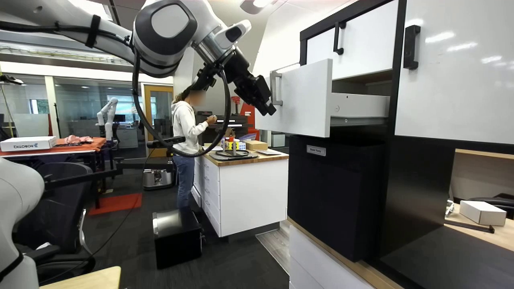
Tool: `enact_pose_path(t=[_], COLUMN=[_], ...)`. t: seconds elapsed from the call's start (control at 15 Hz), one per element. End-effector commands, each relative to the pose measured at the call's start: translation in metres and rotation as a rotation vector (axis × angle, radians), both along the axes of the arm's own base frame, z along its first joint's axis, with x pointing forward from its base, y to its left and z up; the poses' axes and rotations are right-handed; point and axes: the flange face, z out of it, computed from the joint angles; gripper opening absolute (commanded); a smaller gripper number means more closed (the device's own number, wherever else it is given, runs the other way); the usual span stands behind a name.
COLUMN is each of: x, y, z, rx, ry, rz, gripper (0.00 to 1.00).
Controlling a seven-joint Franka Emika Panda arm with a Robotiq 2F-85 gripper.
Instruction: Pull out the drawer above the storage basket
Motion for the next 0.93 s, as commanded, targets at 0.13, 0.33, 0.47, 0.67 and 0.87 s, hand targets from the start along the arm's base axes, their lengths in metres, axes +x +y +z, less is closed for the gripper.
enact_pose_path(t=[0.13,0.33,0.47,0.67,0.87], x=[-0.012,-0.014,-0.016,-0.02,-0.023], y=[-0.003,0.0,0.002,0.003,0.003], z=[-0.012,-0.005,-0.001,0.006,0.003], rx=[0.003,0.004,0.026,0.062,0.048], ry=[0.113,0.245,0.339,0.449,0.44], rz=[-0.019,0.004,0.032,0.046,0.017], gripper=[0.84,0.99,1.0,1.0,1.0])
